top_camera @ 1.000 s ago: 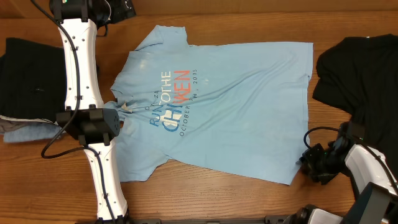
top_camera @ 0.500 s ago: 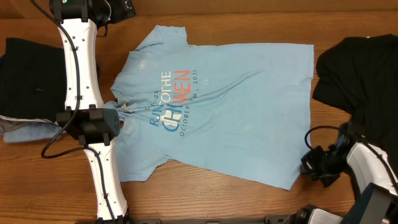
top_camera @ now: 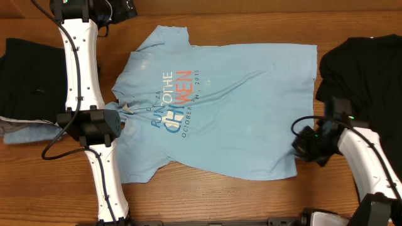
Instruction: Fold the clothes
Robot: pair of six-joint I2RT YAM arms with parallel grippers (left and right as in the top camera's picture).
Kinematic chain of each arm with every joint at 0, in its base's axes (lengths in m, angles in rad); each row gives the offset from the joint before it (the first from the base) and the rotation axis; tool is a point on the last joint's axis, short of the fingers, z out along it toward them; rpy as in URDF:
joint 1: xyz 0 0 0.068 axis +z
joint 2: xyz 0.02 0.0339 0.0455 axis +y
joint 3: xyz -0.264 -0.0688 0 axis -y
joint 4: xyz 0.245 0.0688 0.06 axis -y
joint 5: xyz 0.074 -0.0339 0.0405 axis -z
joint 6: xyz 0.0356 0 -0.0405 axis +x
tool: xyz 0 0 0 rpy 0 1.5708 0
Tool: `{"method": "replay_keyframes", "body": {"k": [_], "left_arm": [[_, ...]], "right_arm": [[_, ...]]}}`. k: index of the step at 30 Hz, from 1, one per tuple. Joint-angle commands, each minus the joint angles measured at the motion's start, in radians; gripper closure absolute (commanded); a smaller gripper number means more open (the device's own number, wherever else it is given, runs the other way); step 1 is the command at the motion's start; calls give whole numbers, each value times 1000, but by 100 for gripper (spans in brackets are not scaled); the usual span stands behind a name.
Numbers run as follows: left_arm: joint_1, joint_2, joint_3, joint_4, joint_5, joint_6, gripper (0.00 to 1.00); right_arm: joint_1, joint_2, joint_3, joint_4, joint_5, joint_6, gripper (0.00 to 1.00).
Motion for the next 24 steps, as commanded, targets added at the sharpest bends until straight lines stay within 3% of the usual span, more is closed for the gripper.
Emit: {"method": "replay_keyframes", "body": {"k": [1, 4, 7, 10, 16, 20, 24], "left_arm": [[4, -13, 14, 2, 11, -17, 0], [4, -13, 14, 2, 11, -17, 0], [4, -13, 14, 2, 11, -17, 0], [4, -13, 14, 2, 11, -17, 0], [4, -13, 14, 2, 11, -17, 0], [4, -13, 14, 2, 11, -17, 0], [4, -13, 14, 2, 11, -17, 0]], "right_arm": [[91, -1, 21, 82, -87, 5, 96], [127, -1, 21, 131, -82, -19, 83], [116, -1, 23, 136, -82, -65, 80], [95, -1, 37, 93, -81, -128, 69], [16, -1, 42, -32, -19, -34, 52], [-20, -1, 15, -48, 6, 0, 34], [-23, -1, -93, 50, -203, 47, 36]]}}
